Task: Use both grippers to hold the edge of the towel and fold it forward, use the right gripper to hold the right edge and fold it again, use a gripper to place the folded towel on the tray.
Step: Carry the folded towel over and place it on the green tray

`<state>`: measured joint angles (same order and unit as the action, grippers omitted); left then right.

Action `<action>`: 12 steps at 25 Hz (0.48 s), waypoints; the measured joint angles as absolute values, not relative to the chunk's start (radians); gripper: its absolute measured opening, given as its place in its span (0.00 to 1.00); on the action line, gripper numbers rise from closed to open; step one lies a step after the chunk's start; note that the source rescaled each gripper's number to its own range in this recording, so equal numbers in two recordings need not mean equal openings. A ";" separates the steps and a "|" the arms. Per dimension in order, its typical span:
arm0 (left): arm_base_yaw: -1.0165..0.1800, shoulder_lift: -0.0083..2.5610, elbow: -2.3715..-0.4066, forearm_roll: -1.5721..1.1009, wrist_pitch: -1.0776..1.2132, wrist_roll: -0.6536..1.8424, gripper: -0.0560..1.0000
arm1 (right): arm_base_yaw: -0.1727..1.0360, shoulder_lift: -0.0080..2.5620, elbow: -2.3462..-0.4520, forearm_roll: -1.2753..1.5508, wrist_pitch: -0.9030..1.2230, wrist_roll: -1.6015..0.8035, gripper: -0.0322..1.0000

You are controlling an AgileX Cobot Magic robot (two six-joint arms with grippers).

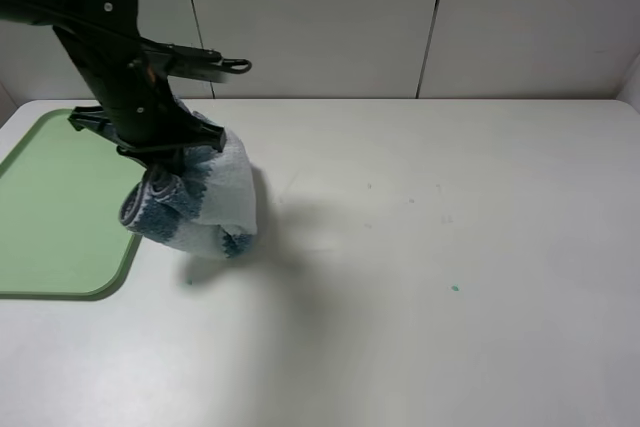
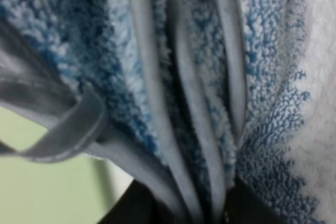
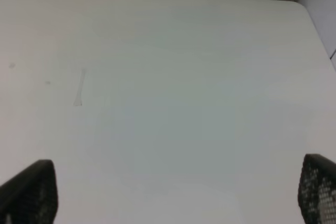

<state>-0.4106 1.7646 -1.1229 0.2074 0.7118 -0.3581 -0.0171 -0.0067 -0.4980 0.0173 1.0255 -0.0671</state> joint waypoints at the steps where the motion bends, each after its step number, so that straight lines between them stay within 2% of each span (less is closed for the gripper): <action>1: -0.386 1.753 -1.104 0.207 0.703 -0.336 0.23 | -0.017 -0.007 -0.498 0.017 1.026 -0.067 1.00; 12: -0.100 1.729 -1.061 0.113 0.604 -0.025 0.23 | -0.017 -0.007 -0.498 0.017 1.026 -0.067 1.00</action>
